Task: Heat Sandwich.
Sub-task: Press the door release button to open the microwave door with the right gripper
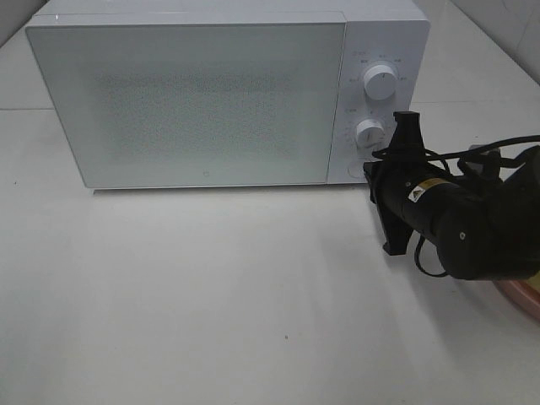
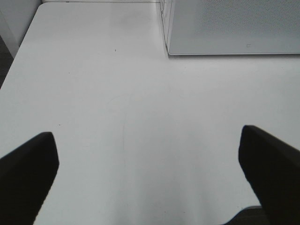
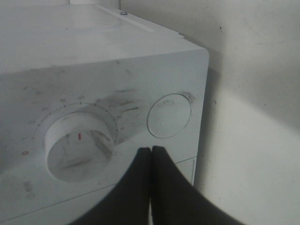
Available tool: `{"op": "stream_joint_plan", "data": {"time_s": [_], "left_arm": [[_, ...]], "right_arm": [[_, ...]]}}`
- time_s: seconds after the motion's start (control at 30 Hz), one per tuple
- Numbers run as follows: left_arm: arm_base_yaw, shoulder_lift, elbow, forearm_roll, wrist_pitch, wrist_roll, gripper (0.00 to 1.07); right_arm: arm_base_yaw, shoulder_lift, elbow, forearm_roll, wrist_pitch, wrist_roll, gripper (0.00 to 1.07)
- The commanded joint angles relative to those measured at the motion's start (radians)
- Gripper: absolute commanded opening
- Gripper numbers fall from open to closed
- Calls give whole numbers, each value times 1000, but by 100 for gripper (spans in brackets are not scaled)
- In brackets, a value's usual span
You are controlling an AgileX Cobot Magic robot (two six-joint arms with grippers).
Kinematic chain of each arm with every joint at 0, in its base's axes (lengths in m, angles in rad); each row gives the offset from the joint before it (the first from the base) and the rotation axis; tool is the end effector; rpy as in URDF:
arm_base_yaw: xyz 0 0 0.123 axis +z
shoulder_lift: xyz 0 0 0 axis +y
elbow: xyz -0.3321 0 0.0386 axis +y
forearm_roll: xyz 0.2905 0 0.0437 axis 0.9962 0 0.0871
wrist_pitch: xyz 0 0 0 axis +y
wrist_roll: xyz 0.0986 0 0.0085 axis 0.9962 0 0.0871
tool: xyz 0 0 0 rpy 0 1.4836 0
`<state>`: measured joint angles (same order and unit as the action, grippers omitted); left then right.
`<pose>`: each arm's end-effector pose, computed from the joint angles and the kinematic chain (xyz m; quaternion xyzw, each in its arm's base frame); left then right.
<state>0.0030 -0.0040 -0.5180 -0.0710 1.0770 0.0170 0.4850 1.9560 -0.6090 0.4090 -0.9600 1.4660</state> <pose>-0.0141 -0.0062 0.2984 0.0080 0.8512 -0.0302 0.5240 0.3298 0.1374 0.1113 0.5410 0.6044 0.4449 0.3795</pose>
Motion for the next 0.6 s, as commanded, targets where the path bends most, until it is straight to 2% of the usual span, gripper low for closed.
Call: {"op": "stream_joint_plan", "data": {"time_s": [0.03,0.6], "left_arm": [[-5,-18,1,3,-5,-2,100],[-5,-17,1,3,-5,-2,100]], "right_arm": [[-9,19,-35,-13,38,-17,0],[-55,118,-159,-24,44,-18,0]]}}
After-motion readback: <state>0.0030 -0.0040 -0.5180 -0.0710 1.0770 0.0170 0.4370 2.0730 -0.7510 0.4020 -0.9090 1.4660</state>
